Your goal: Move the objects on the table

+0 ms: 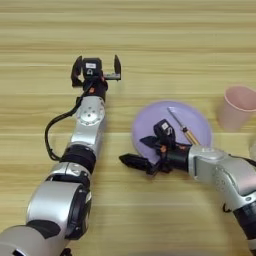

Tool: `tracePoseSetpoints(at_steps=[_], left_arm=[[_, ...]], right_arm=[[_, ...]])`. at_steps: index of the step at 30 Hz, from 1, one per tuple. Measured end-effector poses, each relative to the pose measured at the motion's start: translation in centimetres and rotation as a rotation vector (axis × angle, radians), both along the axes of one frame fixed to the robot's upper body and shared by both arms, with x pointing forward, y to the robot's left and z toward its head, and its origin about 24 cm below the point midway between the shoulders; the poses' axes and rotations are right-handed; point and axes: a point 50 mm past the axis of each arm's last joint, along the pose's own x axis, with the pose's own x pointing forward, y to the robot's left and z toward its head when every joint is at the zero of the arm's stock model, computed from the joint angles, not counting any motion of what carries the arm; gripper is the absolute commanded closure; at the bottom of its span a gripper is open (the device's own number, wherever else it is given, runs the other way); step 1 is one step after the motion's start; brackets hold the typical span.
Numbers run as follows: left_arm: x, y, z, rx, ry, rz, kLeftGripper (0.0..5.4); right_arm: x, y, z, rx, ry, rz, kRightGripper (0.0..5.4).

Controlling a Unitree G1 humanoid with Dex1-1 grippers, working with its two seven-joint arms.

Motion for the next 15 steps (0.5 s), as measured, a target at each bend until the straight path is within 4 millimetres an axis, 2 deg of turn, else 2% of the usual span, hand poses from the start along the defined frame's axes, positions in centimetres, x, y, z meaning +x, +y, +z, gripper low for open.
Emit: tracePoseSetpoints(at_steps=[11, 15], left_arm=[[0.0, 0.0, 0.0, 0.000, 0.000, -0.001, 0.00], [0.0, 0.0, 0.0, 0.000, 0.000, -0.001, 0.00]], right_arm=[[-1.0, 1.2, -0.2, 0.024, 0.018, 0.063, 0.04], [-1.1, 1.0, 0.0, -0.004, -0.042, 0.065, 0.04]])
